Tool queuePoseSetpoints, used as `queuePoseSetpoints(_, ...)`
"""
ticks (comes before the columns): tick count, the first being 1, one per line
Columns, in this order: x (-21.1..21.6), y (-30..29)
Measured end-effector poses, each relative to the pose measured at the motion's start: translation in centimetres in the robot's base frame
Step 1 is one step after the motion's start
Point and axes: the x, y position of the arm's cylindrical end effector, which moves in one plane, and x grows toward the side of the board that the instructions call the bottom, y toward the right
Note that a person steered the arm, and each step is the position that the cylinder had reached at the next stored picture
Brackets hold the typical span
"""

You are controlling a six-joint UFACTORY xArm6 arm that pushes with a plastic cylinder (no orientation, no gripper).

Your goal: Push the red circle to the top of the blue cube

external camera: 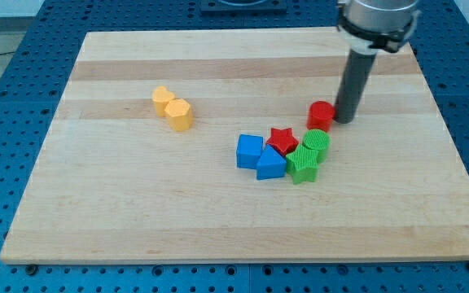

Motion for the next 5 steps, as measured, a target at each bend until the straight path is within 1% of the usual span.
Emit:
queuePoseSetpoints(2, -2.0, -4.1)
queuePoseSetpoints(5, -2.8, -9.5)
